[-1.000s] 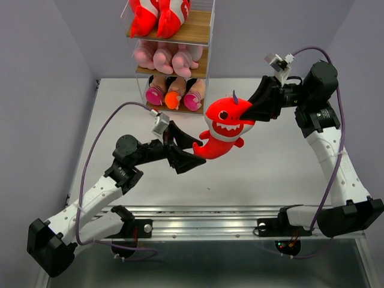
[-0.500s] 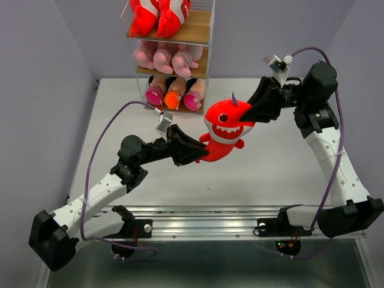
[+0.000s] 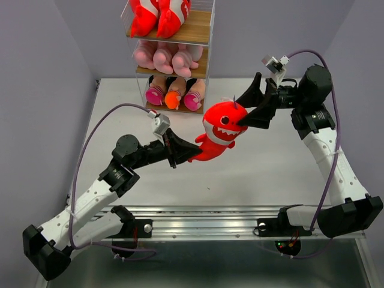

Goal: Place and organize the stuffed toys onto the shelf
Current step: Pass the stuffed toy from the right arm to the left, then place the stuffed toy onto shelf

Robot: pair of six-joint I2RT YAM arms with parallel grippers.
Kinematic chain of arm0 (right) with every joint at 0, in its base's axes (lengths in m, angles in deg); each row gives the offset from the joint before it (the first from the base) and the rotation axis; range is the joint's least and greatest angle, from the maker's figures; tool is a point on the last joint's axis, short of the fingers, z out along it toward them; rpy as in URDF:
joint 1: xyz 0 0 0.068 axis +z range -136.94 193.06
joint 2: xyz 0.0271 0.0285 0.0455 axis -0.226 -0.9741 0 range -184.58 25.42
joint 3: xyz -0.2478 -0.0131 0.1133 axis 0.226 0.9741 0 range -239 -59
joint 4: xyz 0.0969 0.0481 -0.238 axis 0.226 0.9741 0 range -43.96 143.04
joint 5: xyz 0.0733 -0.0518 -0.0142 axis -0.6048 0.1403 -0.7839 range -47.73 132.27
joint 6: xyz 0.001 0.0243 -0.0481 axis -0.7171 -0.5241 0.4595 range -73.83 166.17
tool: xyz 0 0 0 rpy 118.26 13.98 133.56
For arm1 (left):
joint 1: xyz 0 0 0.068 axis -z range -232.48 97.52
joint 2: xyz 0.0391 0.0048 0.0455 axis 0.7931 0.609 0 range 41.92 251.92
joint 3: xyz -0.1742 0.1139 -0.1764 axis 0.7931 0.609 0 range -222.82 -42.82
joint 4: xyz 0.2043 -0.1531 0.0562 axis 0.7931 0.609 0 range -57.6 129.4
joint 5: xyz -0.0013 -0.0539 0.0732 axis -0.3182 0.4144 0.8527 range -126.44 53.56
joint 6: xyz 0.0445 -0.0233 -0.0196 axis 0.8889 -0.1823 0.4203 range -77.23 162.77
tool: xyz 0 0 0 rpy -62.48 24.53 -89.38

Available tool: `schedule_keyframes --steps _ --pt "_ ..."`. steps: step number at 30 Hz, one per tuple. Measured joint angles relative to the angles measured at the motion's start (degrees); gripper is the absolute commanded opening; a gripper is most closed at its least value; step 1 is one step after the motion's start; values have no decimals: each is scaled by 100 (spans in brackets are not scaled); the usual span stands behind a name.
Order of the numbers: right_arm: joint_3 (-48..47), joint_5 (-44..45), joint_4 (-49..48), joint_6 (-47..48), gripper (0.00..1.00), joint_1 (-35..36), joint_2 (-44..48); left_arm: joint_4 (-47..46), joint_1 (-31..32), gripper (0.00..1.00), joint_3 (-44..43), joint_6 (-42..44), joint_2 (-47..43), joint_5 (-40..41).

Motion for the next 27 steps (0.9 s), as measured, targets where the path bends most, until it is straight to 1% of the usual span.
schedule_keyframes --steps 1,2,5,8,11,12,15,17,21,27 --pt "28 131 9 26 100 0 2 269 2 0 -96 133 -76 118" --pt "52 227 11 48 100 0 22 750 11 0 -258 398 -140 343" --pt "81 551 35 162 100 -7 105 1545 24 0 -772 837 -262 804" --pt "92 1012 153 437 100 -90 264 2514 24 0 -1458 1364 -308 1488" --pt "221 1681 568 1016 100 -184 549 3265 28 0 -2267 1784 -162 2203" --pt "339 2055 697 1285 100 -201 667 3462 26 0 -2573 1915 -94 2441" --pt "833 2817 920 1856 100 -205 966 3722 24 0 -3156 2138 55 2940" --pt "1388 3268 1093 2271 100 -205 1161 3886 24 0 -3556 2269 203 3270" --pt "2271 3644 1237 2680 100 -205 1220 4033 24 0 -4245 2402 640 3803" --pt "3488 3668 1198 2927 100 -271 1309 4135 24 0 -5528 2514 1779 4415"
